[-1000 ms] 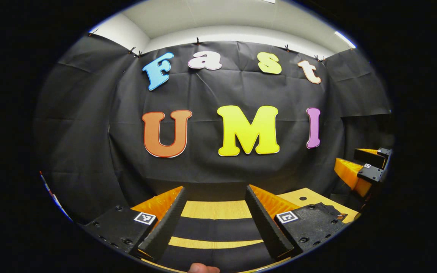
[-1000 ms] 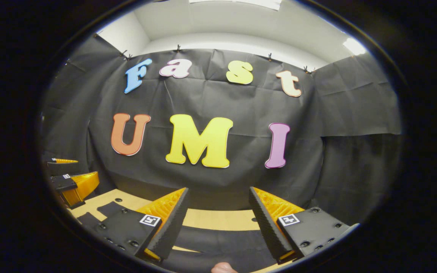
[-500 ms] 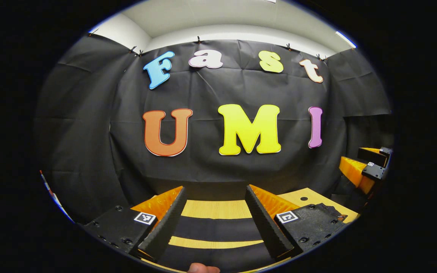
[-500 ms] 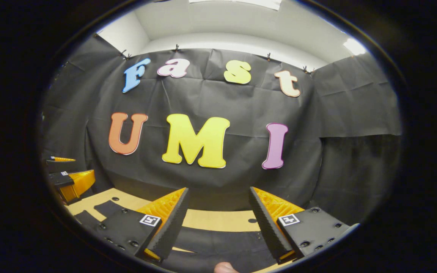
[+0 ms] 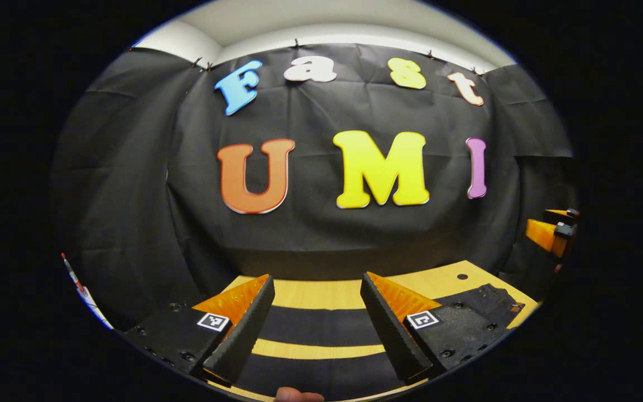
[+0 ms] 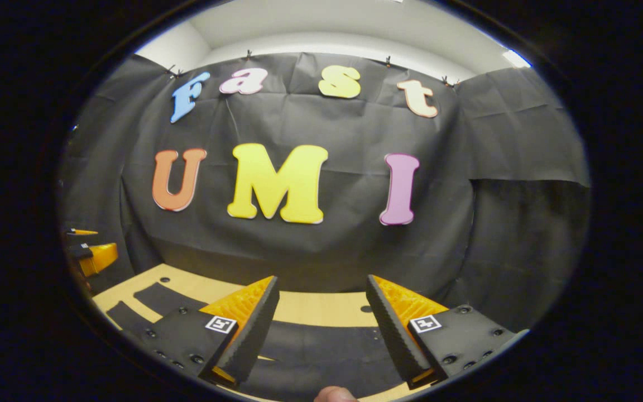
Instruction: Grasp the waist and the cuffs of the jeans and fold them to make the two legs overlap; first hold the waist and fold one-third of the jeans toward the cuffs, then hold the cuffs and fold the remaining one-third in the same direction to finish folding.
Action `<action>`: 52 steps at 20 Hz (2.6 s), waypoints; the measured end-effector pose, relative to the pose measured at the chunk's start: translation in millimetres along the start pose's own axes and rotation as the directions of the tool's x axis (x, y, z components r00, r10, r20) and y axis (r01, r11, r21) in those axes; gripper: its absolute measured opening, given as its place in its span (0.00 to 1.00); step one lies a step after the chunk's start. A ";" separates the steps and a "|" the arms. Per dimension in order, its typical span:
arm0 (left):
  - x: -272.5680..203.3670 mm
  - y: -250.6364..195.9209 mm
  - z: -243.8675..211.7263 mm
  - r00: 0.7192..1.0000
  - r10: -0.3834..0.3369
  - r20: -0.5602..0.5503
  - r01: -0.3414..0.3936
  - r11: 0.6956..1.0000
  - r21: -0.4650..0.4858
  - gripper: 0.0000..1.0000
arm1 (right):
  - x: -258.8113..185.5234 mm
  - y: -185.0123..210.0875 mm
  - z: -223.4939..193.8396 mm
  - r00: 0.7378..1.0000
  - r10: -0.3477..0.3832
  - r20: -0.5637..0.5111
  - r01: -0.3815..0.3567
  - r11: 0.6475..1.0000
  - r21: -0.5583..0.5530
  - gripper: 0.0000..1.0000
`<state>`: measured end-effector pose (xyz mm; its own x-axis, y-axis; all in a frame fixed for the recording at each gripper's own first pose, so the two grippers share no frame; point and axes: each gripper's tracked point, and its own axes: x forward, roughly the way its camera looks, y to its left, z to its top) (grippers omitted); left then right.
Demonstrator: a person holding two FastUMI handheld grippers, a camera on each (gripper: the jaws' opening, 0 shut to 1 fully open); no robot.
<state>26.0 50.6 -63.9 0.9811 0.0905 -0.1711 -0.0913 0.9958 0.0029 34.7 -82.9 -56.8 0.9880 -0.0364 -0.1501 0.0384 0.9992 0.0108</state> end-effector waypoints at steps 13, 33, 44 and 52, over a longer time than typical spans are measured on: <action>-76.8 114.2 -235.7 0.773 -0.010 -0.634 -0.571 0.422 -0.704 0.99 | -22.7 -124.9 -210.7 0.796 0.129 -0.592 0.244 0.826 0.508 0.98; -18.5 94.7 -260.2 0.777 -0.087 -0.623 -0.590 0.242 -0.770 0.96 | 24.6 -153.0 -328.0 0.623 0.193 -0.758 0.644 0.423 0.637 0.96; 8.3 91.3 -276.2 0.722 -0.093 -0.686 -0.644 0.271 -0.715 0.23 | 13.7 -164.5 -354.0 0.488 0.086 -0.869 0.772 0.422 0.475 0.15; -9.2 85.5 -249.6 0.698 -0.176 -0.694 -0.650 0.249 -0.718 0.04 | 9.8 -169.3 -309.8 0.563 0.139 -0.815 0.705 0.433 0.561 0.00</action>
<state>-33.4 131.7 -308.0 0.5827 -0.1210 -0.8036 -0.7832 0.1804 -0.5950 -8.5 -247.3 -366.4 0.4396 0.1315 -0.8885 0.7975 0.3979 0.4535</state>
